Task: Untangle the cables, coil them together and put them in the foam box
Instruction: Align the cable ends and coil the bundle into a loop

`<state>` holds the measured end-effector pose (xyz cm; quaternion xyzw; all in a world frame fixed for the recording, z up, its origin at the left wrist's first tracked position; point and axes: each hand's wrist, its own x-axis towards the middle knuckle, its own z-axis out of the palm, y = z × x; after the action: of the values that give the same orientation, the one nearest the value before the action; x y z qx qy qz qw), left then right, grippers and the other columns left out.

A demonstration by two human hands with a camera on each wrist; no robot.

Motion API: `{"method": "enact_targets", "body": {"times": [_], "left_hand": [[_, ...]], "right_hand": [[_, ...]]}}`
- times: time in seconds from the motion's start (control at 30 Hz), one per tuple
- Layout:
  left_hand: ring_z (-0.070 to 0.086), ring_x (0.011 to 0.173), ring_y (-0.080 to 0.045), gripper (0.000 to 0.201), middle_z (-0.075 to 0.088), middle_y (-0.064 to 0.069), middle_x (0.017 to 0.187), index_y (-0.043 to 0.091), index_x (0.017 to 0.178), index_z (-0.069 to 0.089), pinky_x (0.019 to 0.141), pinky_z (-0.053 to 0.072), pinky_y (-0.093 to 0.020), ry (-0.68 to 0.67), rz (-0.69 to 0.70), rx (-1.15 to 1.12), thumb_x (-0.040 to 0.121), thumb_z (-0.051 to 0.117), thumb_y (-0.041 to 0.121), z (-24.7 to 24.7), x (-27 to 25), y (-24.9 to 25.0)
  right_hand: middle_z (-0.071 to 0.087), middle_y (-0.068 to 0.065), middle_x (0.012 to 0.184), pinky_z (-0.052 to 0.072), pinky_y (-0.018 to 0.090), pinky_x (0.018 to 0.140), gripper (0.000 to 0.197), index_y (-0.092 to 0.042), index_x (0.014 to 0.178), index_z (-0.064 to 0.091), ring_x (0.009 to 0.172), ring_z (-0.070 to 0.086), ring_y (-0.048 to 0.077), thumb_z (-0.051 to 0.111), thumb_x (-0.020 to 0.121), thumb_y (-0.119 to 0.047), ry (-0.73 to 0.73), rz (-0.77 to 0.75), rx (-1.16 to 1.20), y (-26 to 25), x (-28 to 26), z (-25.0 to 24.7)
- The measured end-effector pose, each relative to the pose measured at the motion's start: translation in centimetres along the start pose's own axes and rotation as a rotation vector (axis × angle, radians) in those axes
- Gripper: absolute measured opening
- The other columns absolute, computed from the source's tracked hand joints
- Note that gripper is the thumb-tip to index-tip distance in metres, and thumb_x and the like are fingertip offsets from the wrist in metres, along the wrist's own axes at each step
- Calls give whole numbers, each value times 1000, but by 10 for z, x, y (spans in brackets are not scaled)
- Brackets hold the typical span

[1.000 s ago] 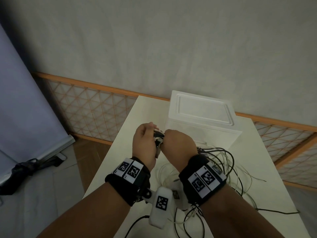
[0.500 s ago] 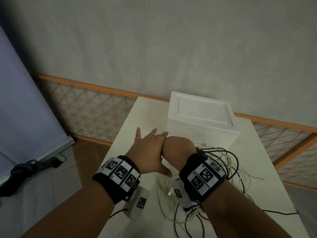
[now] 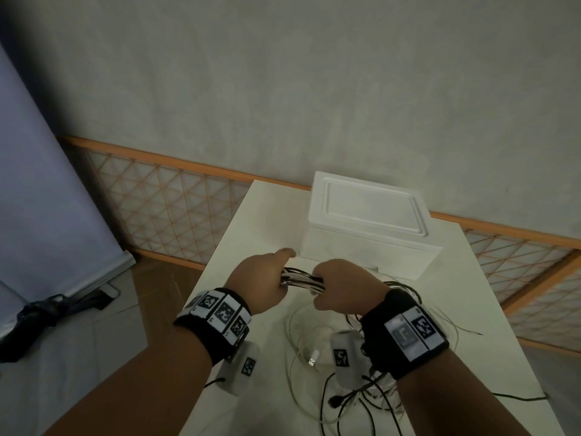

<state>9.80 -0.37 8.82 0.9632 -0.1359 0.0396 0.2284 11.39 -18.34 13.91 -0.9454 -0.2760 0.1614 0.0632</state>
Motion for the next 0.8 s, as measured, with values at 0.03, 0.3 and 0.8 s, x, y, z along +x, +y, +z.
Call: {"method": "enact_targets", "body": {"times": [0.03,0.3,0.8], "left_hand": [[62,86,-23,39,66,-1,94,21,121,57,70,45,-29,28,-20,-19,83,57,16,-1,-1,-4],[53,116,-17,69,61,7,120,37,107,60,106,28,-55,-299,-133,-94,49,76,70,-4,-2,-14],[57,60,-12,23,60,10,60,17,70,58,64,50,-30,-407,-133,-903,78,75,3,-16,1,42]], "right_hand": [[57,2,84,44,30,67,21,-13,86,59,82,57,21,61,80,-32,12,39,-25,7,-2,1],[45,-7,73,34,28,63,16,-20,79,47,75,48,17,48,90,-31,206,8,-50,9,-9,-6],[57,-1,79,42,30,61,18,-16,100,53,74,58,22,56,83,-23,315,-185,-301,-26,-20,-36]]}}
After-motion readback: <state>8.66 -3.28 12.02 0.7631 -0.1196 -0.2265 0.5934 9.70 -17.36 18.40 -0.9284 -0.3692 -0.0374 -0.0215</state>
